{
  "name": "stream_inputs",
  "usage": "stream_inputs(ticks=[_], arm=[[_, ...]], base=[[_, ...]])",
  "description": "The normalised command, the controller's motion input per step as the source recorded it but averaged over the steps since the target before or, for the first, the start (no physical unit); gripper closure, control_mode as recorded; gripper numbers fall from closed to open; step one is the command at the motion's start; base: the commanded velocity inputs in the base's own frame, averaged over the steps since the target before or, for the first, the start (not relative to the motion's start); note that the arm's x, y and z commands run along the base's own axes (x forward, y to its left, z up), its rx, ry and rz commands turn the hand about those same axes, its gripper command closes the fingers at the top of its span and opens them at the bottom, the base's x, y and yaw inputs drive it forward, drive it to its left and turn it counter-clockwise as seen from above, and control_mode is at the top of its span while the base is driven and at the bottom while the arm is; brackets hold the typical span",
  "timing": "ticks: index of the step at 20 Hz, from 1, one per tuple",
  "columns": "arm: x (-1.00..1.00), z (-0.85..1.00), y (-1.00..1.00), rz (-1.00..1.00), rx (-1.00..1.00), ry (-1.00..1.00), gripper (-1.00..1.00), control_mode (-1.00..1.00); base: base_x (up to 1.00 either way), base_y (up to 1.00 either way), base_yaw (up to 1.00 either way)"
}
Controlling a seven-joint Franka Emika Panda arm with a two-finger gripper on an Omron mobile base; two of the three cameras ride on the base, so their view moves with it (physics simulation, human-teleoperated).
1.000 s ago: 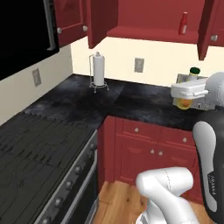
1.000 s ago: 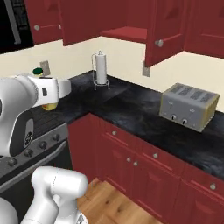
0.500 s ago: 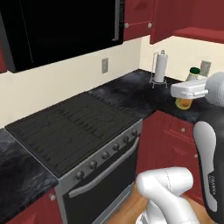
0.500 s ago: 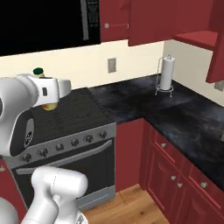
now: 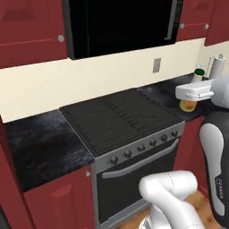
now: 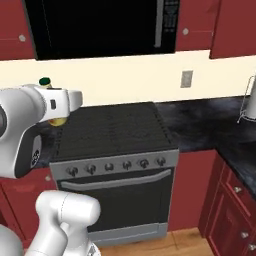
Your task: Take 2 condiments from the cabinet and move them on the counter near the stove.Make sure the condiments are lined up with each other, next to each other.
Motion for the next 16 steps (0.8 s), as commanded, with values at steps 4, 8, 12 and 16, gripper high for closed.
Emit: stream_inputs(ticks=[4, 8, 12, 16], arm=[[0.00, 0.00, 0.00, 0.00, 0.00, 0.00, 1.00, 1.00], [0.00, 0.00, 0.00, 0.00, 0.00, 0.00, 1.00, 1.00], [0.00, 0.00, 0.00, 0.00, 0.00, 0.00, 1.00, 1.00], [0.00, 0.00, 0.00, 0.00, 0.00, 0.00, 1.00, 1.00]], base=[[0.00, 0.79, 0.33], [0.01, 0.84, 0.17], [0.14, 0.58, 0.14], [0.23, 0.36, 0.18]])
